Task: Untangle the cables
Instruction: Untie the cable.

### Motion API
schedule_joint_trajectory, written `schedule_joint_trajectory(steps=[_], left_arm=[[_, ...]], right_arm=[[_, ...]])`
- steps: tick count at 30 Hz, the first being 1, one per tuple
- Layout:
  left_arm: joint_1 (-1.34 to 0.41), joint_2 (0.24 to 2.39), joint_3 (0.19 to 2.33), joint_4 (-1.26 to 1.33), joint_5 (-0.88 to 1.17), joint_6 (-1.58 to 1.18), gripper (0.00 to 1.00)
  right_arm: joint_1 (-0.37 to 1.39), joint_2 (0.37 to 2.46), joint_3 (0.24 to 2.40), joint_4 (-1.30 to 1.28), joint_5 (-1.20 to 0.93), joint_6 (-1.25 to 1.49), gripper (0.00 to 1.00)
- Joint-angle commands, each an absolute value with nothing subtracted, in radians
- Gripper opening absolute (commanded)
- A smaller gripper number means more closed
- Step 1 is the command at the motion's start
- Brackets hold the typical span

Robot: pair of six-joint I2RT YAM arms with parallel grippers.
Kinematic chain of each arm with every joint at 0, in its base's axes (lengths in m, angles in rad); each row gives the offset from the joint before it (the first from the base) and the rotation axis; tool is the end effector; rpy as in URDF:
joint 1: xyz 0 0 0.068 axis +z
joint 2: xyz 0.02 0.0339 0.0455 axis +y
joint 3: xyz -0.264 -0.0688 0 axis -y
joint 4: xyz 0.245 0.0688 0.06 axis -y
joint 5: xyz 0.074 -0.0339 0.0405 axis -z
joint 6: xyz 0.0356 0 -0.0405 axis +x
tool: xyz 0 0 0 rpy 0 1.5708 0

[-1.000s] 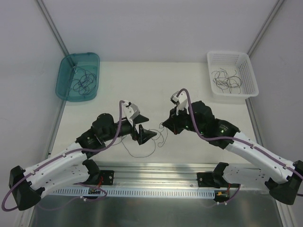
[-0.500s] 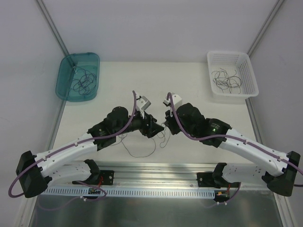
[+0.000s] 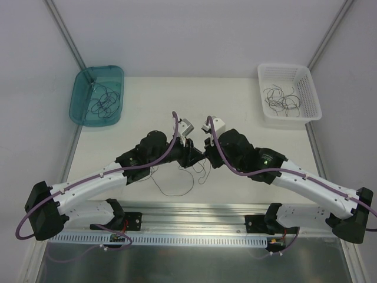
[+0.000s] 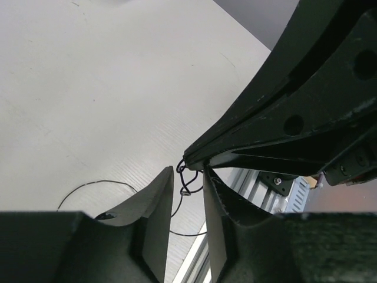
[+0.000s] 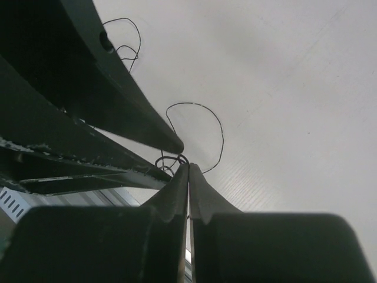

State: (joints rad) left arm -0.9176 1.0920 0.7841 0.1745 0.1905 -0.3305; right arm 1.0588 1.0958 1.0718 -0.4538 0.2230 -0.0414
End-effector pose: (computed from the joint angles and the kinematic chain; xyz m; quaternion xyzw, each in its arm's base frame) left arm 0.1515 -0.2090 0.3163 0.2767 0.6991 -0.4411 0.4901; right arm 0.1255 0.2073 0.3524 -0.3946 0.7540 0.1685 0.4974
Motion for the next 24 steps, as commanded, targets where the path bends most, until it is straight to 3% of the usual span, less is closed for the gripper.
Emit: schedule_joint_trajectory(steps=[1, 2, 6, 14, 24], left_arm=[[-0.933, 1.101, 0.825, 0.193, 0.176, -0.321, 0.26], [-0.934, 1.1, 0.825, 0.193, 0.175, -0.321, 0.16], [-0.934, 1.08, 0.808, 0.195, 0.152, -0.322, 0.0], [-0.934, 0.983, 0.75, 0.209, 0.032, -0.33, 0.0], [-0.934, 0.864, 0.634, 0.247, -0.136, -0.411, 0.0]], right_arm=[[1.071, 1.103, 1.117, -0.431, 0.232, -0.034, 0.01], [1.072, 1.103, 1.117, -0.431, 0.233, -0.034, 0.01], [1.071, 1.095, 1.103, -0.442, 0.271, -0.028, 0.01], [1.046, 1.077, 1.06, -0.48, 0.406, 0.067, 0.01], [0.911, 1.016, 0.983, -0.531, 0.413, 0.23, 0.01]])
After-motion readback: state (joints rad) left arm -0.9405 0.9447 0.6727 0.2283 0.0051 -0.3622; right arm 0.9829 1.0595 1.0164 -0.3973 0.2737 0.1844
